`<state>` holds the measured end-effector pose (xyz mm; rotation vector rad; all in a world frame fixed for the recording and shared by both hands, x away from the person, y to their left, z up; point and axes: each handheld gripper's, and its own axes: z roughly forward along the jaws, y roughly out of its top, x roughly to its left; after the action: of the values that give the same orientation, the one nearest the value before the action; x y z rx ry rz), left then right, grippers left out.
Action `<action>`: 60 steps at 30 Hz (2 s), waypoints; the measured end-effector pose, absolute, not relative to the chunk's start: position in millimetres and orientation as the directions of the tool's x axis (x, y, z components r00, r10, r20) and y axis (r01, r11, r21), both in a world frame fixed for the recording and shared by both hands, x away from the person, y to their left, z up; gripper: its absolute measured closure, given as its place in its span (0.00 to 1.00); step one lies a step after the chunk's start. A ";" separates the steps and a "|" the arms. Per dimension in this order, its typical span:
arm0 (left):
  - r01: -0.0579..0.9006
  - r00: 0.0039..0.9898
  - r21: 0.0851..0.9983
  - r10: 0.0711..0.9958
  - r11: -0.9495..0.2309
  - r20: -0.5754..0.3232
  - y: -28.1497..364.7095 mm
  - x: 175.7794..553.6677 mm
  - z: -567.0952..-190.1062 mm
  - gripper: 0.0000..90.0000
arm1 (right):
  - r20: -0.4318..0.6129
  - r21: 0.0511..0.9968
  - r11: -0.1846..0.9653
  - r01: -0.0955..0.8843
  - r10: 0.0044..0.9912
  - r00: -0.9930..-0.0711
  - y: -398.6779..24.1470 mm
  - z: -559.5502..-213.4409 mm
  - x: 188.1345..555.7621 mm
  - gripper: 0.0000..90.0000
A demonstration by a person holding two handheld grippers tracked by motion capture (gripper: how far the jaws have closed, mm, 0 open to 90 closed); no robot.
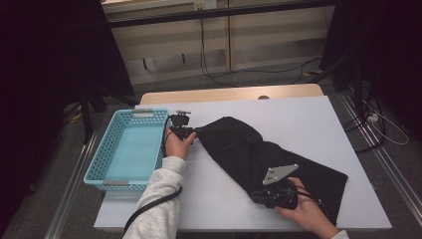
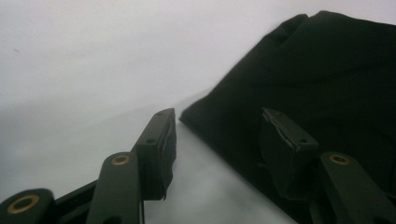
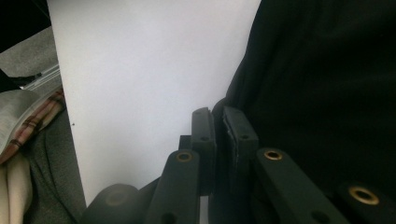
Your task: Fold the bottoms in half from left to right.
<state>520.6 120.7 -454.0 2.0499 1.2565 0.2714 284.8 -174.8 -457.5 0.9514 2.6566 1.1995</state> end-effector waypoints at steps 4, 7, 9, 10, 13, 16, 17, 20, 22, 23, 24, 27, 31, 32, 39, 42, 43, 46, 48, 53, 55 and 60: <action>0.690 0.513 0.667 0.839 -0.280 -0.178 120.0 519.9 -455.5 0.78 | 0.176 0.710 0.489 0.507 0.574 -0.800 -174.2 -453.7 285.1 0.88; 0.690 0.528 0.669 0.824 -0.277 -0.204 122.3 520.4 -456.8 0.95 | 0.190 0.730 0.450 0.515 0.589 -0.785 -178.4 -447.1 286.6 0.79; 0.694 0.520 0.671 0.827 -0.262 -0.215 123.7 519.7 -456.5 0.98 | 0.191 0.738 0.435 0.517 0.599 -0.778 -182.3 -443.8 287.3 0.74; 0.694 0.520 0.671 0.827 -0.262 -0.215 123.7 519.7 -456.5 0.98 | 0.188 0.742 0.429 0.515 0.605 -0.774 -183.8 -443.0 287.7 0.70; 0.698 0.489 0.675 0.847 -0.239 -0.207 129.7 519.6 -453.8 0.99 | 0.183 0.754 0.402 0.520 0.631 -0.754 -191.1 -440.0 289.2 0.65; 0.704 0.461 0.672 0.867 -0.230 -0.186 136.4 519.8 -448.3 0.99 | 0.155 0.764 0.390 0.514 0.662 -0.733 -196.5 -438.4 288.9 0.63; 0.704 0.450 0.675 0.874 -0.220 -0.185 138.4 519.3 -446.3 0.99 | 0.149 0.763 0.392 0.514 0.667 -0.730 -197.8 -438.2 288.7 0.61; 0.699 0.447 0.679 0.879 -0.225 -0.169 140.0 517.2 -441.9 0.97 | 0.153 0.765 0.381 0.520 0.677 -0.720 -201.0 -438.3 288.8 0.60; 0.689 0.453 0.685 0.879 -0.238 -0.151 139.3 517.0 -440.8 0.94 | 0.153 0.765 0.378 0.522 0.681 -0.716 -202.3 -438.5 289.3 0.59; 0.682 0.449 0.692 0.882 -0.237 -0.141 138.1 517.4 -440.8 0.89 | 0.155 0.764 0.376 0.525 0.683 -0.714 -202.6 -438.3 289.5 0.59; 0.683 0.458 0.689 0.877 -0.243 -0.145 137.4 518.0 -440.6 0.84 | 0.155 0.764 0.375 0.525 0.683 -0.714 -203.0 -438.3 289.8 0.59; 0.665 0.483 0.702 0.864 -0.257 -0.141 133.9 521.2 -441.0 0.73 | 0.155 0.767 0.372 0.522 0.683 -0.714 -203.4 -437.5 290.4 0.58; 0.655 0.511 0.699 0.849 -0.286 -0.132 129.2 530.1 -446.7 0.52 | 0.158 0.765 0.370 0.526 0.684 -0.712 -203.9 -437.7 291.8 0.56; 0.653 0.520 0.699 0.844 -0.292 -0.134 128.9 532.6 -448.6 0.48 | 0.160 0.765 0.370 0.528 0.685 -0.711 -204.0 -438.0 292.2 0.55; 0.628 0.541 0.697 0.838 -0.346 -0.072 125.5 541.7 -459.3 0.35 | 0.158 0.760 0.357 0.543 0.709 -0.687 -212.1 -440.9 294.9 0.51; 0.627 0.544 0.686 0.838 -0.368 -0.048 123.6 542.7 -458.2 0.41 | 0.161 0.754 0.354 0.553 0.717 -0.678 -215.9 -443.3 295.7 0.51; 0.632 0.540 0.684 0.840 -0.364 -0.051 123.4 542.5 -458.0 0.43 | 0.161 0.754 0.353 0.554 0.719 -0.677 -216.7 -443.6 295.9 0.51; 0.649 0.546 0.665 0.835 -0.370 -0.067 122.8 541.7 -455.1 0.54 | 0.162 0.755 0.348 0.556 0.723 -0.672 -218.5 -443.1 296.3 0.51; 0.660 0.544 0.657 0.835 -0.364 -0.083 122.8 541.3 -454.1 0.62 | 0.159 0.756 0.348 0.554 0.724 -0.671 -219.0 -442.6 296.3 0.51; 0.699 0.537 0.639 0.826 -0.320 -0.173 125.6 538.1 -453.9 0.88 | 0.159 0.755 0.350 0.555 0.723 -0.672 -217.5 -443.4 296.4 0.51; 0.702 0.538 0.638 0.822 -0.316 -0.185 124.8 536.5 -454.1 0.95 | 0.159 0.754 0.353 0.554 0.721 -0.674 -216.7 -443.6 296.5 0.51; 0.717 0.531 0.616 0.828 -0.327 -0.179 126.6 535.3 -449.3 0.96 | 0.156 0.753 0.354 0.555 0.723 -0.673 -217.5 -443.8 296.2 0.51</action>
<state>535.3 126.6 -449.3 2.1185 1.2471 0.2201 296.2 -217.5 -443.8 1.1552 2.4113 1.2164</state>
